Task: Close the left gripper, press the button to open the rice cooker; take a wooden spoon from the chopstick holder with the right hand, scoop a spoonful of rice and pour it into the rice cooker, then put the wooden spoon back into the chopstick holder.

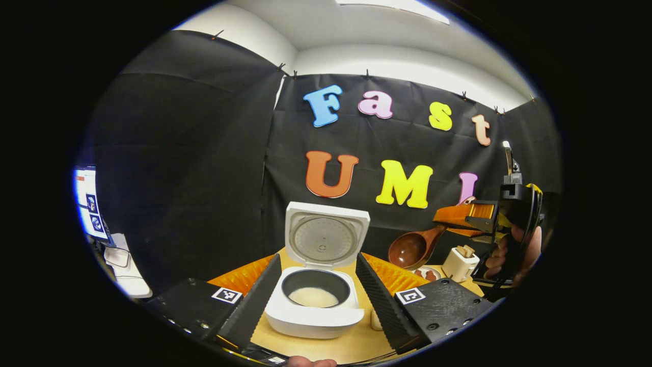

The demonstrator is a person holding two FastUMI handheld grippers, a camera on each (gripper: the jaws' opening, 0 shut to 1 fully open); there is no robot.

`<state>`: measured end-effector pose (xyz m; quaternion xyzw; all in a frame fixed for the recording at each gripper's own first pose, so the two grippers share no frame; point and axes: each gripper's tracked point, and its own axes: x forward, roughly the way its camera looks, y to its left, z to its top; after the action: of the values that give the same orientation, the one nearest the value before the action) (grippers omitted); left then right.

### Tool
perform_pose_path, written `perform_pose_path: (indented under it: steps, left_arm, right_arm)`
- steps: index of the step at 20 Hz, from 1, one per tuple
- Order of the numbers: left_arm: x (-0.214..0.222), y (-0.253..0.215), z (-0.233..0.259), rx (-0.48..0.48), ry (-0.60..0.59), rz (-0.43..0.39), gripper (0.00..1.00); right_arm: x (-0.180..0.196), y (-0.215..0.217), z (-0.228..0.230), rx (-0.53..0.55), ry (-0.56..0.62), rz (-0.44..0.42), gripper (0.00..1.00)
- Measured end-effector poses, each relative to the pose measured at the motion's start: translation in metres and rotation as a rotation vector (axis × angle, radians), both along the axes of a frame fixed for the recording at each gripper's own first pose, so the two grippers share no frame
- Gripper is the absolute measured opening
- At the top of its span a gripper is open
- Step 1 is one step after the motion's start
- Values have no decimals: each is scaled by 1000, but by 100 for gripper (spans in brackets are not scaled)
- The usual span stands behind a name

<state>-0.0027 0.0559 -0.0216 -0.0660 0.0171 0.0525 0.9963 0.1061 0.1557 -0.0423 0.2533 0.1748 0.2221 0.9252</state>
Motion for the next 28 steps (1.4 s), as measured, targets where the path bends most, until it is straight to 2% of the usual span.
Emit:
perform_pose_path:
  steps: [5,10,13,16,21,28]
  left_arm:
    - [17,-42,-2,3,23,-51,94]
    - [35,-74,-10,-25,53,-76,94]
    - [41,-87,-14,-16,69,-77,94]
    - [43,-96,-18,0,93,-75,94]
    - [42,-97,-18,31,116,-52,94]
    - [36,-80,-21,37,160,-2,94]
  right_arm:
    - [10,-119,-16,-19,50,-149,13]
    - [17,-244,-48,-100,105,-322,13]
    - [24,-287,-82,-131,162,-383,13]
    - [37,-313,-130,-200,221,-405,13]
    - [56,-324,-204,-300,288,-400,13]
    - [71,-323,-259,-380,309,-389,13]
